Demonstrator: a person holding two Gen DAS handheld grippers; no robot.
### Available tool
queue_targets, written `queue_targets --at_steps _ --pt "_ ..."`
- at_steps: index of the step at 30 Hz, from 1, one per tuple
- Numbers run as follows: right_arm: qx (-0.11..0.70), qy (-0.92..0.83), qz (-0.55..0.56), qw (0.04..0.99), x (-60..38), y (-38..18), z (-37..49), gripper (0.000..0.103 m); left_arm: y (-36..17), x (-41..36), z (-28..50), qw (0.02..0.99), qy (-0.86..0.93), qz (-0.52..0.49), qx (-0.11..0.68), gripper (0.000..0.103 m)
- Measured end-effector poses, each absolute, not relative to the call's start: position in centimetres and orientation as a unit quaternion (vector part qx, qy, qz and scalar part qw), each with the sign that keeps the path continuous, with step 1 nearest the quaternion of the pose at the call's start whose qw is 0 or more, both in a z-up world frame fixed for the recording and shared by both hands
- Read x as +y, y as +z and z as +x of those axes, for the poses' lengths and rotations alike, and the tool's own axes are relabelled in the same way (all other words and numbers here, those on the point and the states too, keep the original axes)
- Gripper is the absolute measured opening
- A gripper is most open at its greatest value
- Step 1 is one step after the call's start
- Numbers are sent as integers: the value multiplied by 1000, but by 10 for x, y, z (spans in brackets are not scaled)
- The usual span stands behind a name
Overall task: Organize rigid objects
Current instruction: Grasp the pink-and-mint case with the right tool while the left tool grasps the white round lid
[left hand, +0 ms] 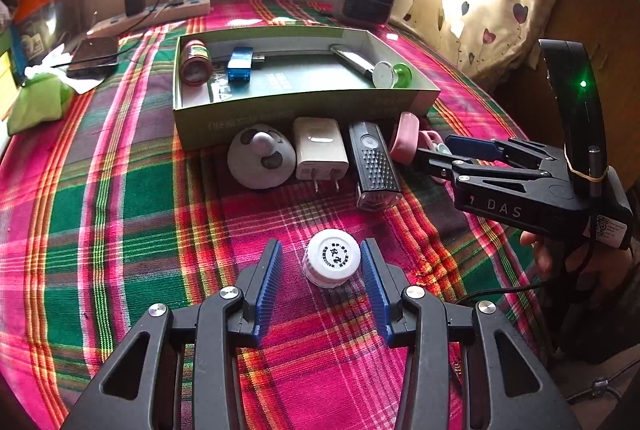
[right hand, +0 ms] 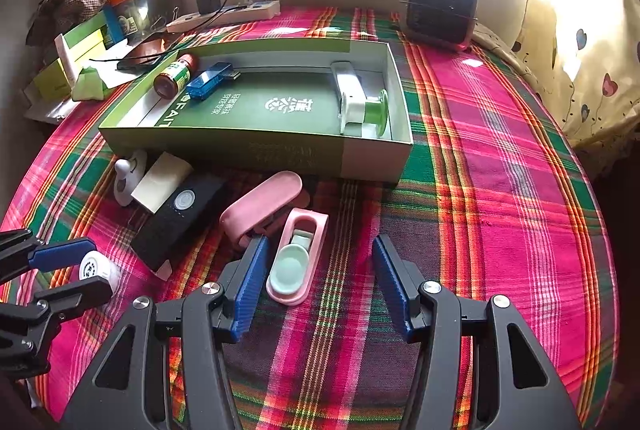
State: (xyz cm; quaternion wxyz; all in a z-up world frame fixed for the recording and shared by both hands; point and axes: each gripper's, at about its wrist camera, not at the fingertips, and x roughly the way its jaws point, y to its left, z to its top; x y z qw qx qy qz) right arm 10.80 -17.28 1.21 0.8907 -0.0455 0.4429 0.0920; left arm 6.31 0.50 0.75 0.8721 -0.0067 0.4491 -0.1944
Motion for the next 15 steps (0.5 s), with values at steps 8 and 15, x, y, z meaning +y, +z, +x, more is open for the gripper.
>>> queue_targets --at_steps 8,15 --pt "443 83 -41 892 -178 12 109 54 7 6 64 874 -187 -11 447 39" --pt "441 84 -39 893 -179 13 107 47 7 6 64 875 -185 -12 447 37"
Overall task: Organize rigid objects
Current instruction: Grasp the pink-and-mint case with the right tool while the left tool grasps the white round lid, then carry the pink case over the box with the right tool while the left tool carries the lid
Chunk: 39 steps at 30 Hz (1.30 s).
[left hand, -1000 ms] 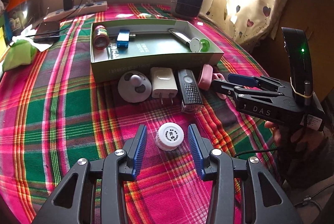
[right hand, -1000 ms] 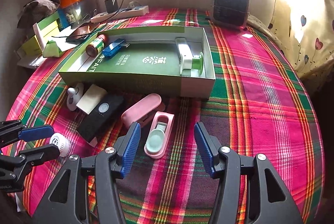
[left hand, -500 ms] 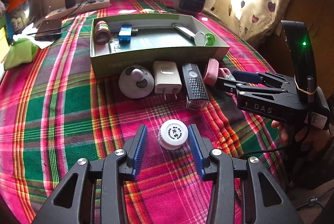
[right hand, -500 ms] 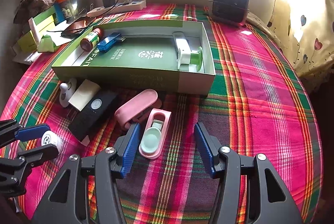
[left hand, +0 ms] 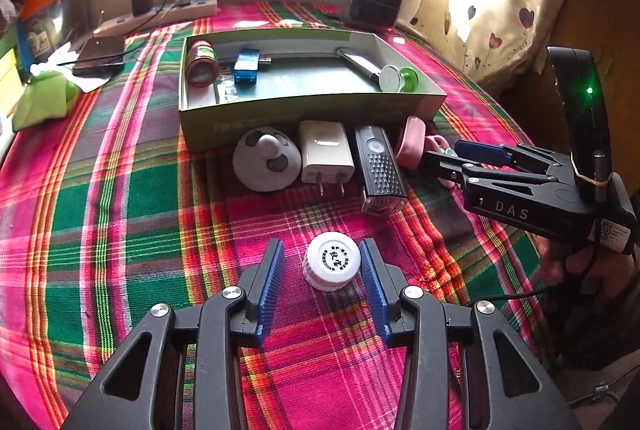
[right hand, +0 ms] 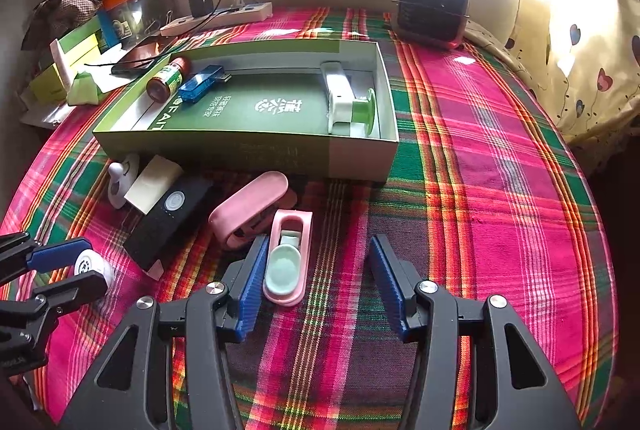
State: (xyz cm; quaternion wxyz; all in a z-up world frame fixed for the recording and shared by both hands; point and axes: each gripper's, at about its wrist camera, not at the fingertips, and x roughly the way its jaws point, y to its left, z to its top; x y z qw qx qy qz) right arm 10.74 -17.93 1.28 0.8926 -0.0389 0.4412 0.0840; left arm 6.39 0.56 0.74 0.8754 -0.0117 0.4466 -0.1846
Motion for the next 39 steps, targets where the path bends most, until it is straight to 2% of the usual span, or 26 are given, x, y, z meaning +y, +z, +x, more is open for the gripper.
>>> queue_targets --at_steps 6,18,39 --pt "439 88 -39 893 -179 14 106 30 8 9 65 877 -177 -15 447 30" --pt "437 94 -36 894 -179 14 103 19 9 12 64 881 -163 -16 444 28" --pt "415 94 -17 905 -190 33 98 19 32 27 73 899 -128 -28 419 28"
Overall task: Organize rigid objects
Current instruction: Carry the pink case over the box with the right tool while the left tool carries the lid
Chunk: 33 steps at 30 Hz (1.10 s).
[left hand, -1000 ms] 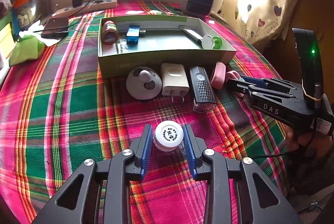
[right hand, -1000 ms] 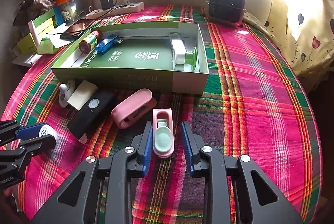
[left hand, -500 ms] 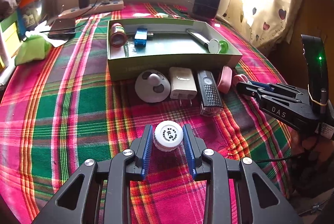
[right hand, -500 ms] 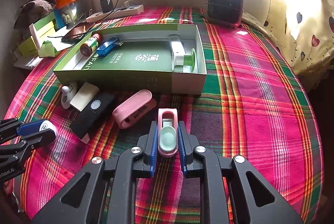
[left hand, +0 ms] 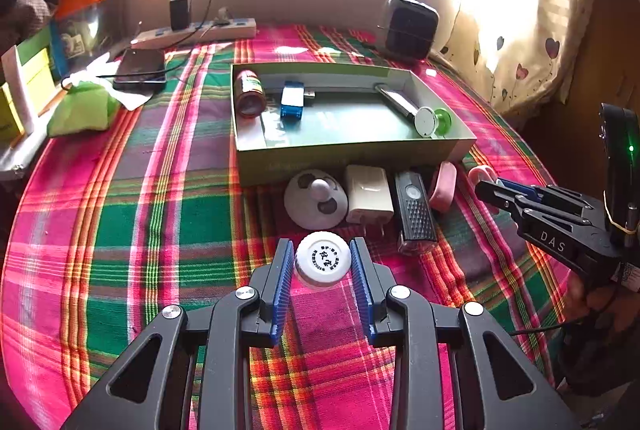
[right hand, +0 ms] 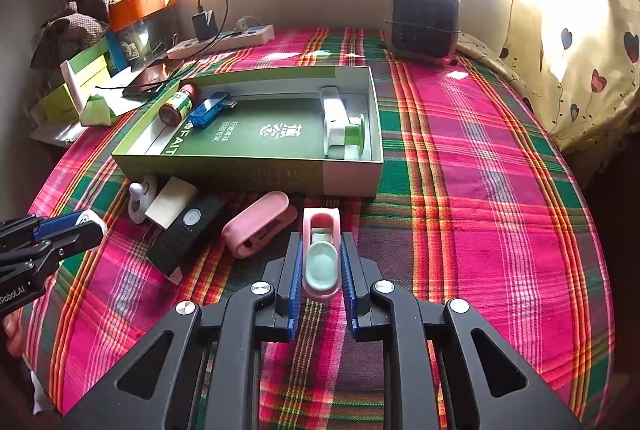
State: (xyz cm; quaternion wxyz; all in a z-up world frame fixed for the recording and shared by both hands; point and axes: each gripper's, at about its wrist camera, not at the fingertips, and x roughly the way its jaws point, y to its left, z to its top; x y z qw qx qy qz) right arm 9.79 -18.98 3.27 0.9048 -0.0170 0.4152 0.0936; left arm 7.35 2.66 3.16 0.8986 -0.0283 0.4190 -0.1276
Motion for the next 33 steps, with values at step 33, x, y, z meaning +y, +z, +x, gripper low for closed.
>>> queue_targets --at_steps 33 --pt "392 125 -15 911 -174 66 175 19 55 31 178 912 -88 -42 397 28"
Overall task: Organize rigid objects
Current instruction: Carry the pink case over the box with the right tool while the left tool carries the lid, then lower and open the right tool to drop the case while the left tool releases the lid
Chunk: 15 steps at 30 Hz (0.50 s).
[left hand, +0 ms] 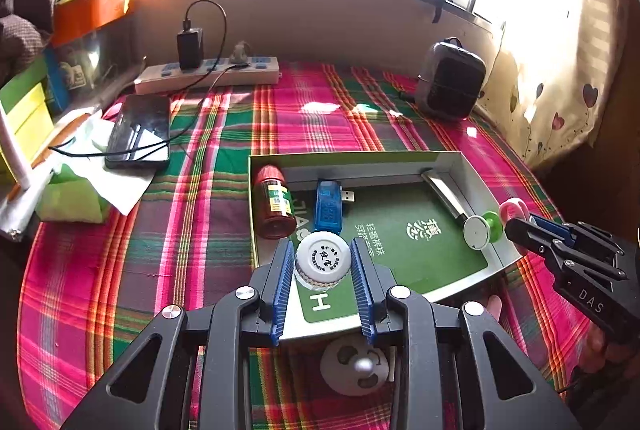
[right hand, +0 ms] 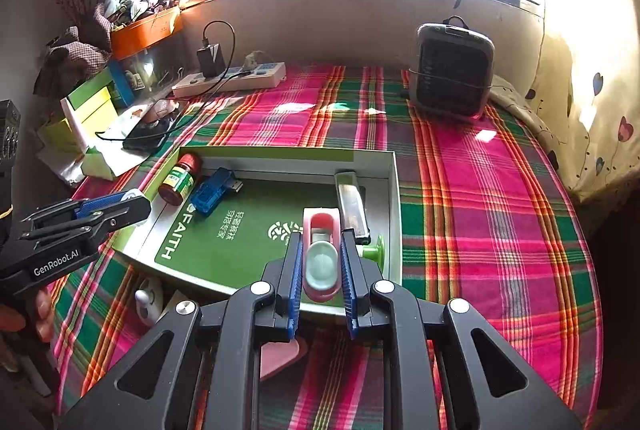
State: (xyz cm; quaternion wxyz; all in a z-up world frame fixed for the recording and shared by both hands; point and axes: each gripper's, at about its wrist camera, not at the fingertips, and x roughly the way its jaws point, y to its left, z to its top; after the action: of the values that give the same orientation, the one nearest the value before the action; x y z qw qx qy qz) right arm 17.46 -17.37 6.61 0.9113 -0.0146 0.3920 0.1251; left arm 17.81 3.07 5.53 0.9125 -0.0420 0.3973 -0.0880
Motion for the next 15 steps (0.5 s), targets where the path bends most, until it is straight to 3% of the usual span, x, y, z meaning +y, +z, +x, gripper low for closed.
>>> queue_targets --at_steps 15 --pt "424 141 -25 894 -154 39 226 19 36 18 210 906 -82 -33 415 28"
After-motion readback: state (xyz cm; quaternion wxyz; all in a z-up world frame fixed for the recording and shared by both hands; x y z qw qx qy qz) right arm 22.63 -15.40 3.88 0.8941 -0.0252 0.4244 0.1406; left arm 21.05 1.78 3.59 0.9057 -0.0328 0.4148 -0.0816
